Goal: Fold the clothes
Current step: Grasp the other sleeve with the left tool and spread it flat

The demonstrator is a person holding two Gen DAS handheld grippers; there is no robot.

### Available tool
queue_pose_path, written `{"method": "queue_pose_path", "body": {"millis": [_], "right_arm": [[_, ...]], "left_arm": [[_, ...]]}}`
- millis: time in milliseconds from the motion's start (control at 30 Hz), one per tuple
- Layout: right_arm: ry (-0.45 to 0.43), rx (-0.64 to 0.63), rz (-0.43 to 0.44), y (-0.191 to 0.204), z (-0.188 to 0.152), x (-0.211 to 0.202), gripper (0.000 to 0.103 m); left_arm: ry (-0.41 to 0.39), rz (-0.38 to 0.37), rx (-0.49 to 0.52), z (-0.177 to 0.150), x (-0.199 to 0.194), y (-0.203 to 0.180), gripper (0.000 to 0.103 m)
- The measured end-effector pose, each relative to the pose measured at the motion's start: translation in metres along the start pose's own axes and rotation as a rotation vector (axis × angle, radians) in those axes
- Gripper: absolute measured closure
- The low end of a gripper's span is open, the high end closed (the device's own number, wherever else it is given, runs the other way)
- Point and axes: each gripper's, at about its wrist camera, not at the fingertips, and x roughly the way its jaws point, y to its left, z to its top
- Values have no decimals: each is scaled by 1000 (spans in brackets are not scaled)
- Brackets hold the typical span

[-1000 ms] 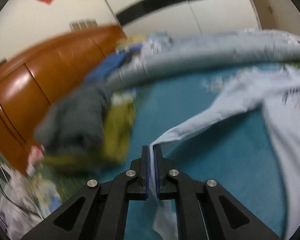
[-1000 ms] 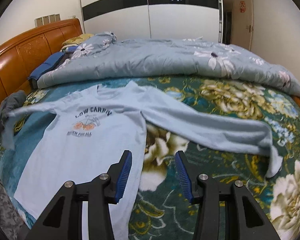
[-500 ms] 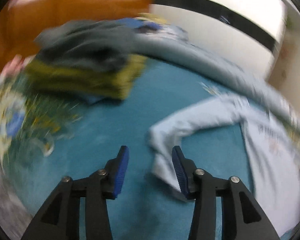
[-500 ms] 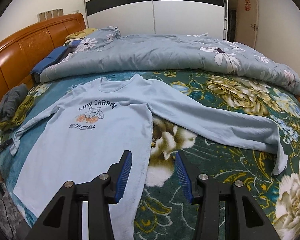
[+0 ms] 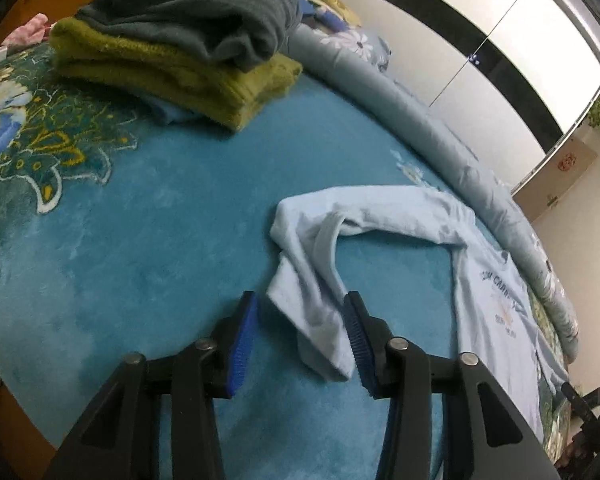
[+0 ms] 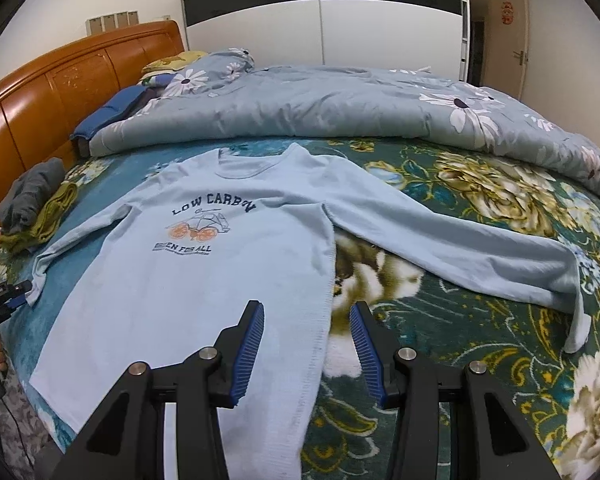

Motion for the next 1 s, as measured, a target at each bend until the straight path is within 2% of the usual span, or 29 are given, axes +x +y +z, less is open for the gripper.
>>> {"method": "queue_pose_path", "body": {"millis": [33,67,167,300,400,467,533,633,733,800,867,933,1000], "right_arm": [[-1,-1,2,1,0,0,54],[0,-2,3,2,-1,0,54],[1,0,5,3,-2,0,54],[2,0,0,0,-2,-2,54],[9,1,-1,0,-3,1,54],[15,2,2,0,-4,4,54],[22,3,12,4,-5,7,54],[26,-2,27,10,-5,10,54],[23,-15,28,13,-4,10,54],[21,-15,29,17,-4,11,54],[20,-14,34,19,-3,11,54],[16,-17,41,21,-3,9,54],[14,-22,46,23,-3,8,54]], "left_arm": [[-1,-3,2,0,3,-1,91],[-3,-7,3,1,5,-3,98],[-47,5,36,8,0,-2,99],[-195,122,105,37,-35,10,100],[-211,227,111,58,-40,30,100],[-186,259,65,65,-36,53,100],[-157,268,16,65,-32,74,100],[-122,198,-105,52,-33,101,100],[-81,121,-139,36,-32,104,98],[-84,93,-138,29,-30,98,89],[-98,79,-144,28,-27,91,66],[-107,59,-156,26,-25,86,58],[-109,32,-176,25,-24,83,58]]}}
